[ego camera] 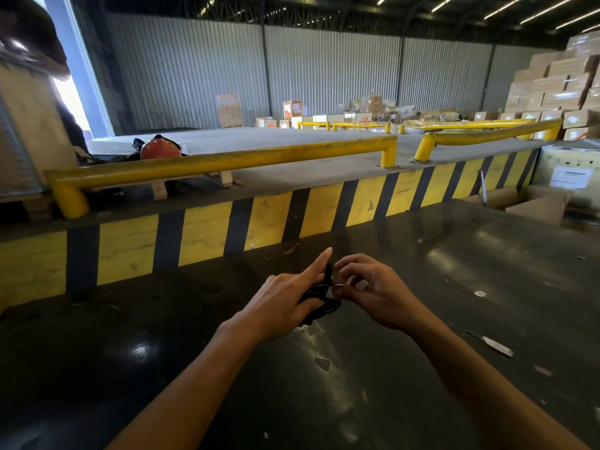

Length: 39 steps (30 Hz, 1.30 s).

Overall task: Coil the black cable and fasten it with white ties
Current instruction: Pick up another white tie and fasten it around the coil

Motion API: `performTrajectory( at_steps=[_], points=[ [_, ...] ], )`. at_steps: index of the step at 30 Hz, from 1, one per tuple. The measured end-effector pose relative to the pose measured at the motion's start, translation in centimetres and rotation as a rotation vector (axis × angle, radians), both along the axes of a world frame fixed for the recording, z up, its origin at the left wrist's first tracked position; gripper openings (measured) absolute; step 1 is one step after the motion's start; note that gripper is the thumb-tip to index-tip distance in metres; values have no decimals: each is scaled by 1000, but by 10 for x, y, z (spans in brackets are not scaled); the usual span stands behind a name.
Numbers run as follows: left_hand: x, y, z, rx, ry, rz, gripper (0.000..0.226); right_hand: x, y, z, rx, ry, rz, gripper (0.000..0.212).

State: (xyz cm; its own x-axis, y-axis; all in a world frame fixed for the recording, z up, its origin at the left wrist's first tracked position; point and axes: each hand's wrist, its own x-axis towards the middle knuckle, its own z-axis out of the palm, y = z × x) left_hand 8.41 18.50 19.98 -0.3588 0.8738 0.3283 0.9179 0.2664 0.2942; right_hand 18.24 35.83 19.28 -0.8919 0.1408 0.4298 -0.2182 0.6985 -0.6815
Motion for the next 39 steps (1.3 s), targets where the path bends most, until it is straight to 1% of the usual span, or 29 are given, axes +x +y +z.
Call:
performTrajectory(
  at_steps=[4,6,8,10,12,14,15,17,20,21,22,24,25,26,29,32,34,36,39],
  points=[
    [-1,-5,-8,-71,5,-11,82,-2,-3,-5,-16,-23,56,10],
    [-1,-7,-10,-101,-17,-17,83,-3,-4,-9,-18,-41,60,6],
    [-1,-8,-12,-132,-50,-18,83,-5,-5,-13,-30,-58,53,5],
    [-2,-10,-12,-170,-84,-16,82,-6,-9,-16,-69,-73,57,12],
    [-3,-12,-13,-203,-124,-14,82,-6,-14,-20,-78,-56,47,16],
    [-5,-14,-17,-232,-209,6,83,-7,-19,-28,-98,-27,32,14],
    [-7,-15,-21,-227,-304,17,83,-8,-21,-33,-136,-19,42,12],
    [-10,-17,-34,-137,-529,42,81,-12,-23,-42,-234,-6,68,10],
    [-11,-23,-55,69,-707,139,74,-19,-20,-52,-405,12,37,24],
    [-9,-25,-64,140,-798,191,68,-21,-19,-56,-460,14,15,28],
    [-7,-28,-75,216,-934,246,58,-23,-19,-60,-513,12,-5,29],
    [-4,-30,-98,333,-1273,350,41,-27,-20,-72,-634,-35,-44,22],
    [-4,-31,-109,371,-1398,395,36,-31,-20,-80,-702,-80,-65,19],
    [-6,-31,-120,397,-1456,440,32,-34,-20,-89,-759,-132,-82,17],
    [-15,-26,-146,444,-1478,614,25,-47,-18,-127,-825,-262,-129,13],
    [-26,-21,-174,416,-1458,784,23,-59,-14,-170,-832,-403,-183,13],
    [-33,-18,-197,352,-1427,888,20,-66,-14,-199,-819,-488,-196,13],
    [-38,-15,-219,270,-1369,999,21,-73,-16,-224,-744,-564,-211,19],
    [-45,-10,-246,93,-1225,1116,16,-83,-22,-256,-640,-680,-208,28]
  ],
)
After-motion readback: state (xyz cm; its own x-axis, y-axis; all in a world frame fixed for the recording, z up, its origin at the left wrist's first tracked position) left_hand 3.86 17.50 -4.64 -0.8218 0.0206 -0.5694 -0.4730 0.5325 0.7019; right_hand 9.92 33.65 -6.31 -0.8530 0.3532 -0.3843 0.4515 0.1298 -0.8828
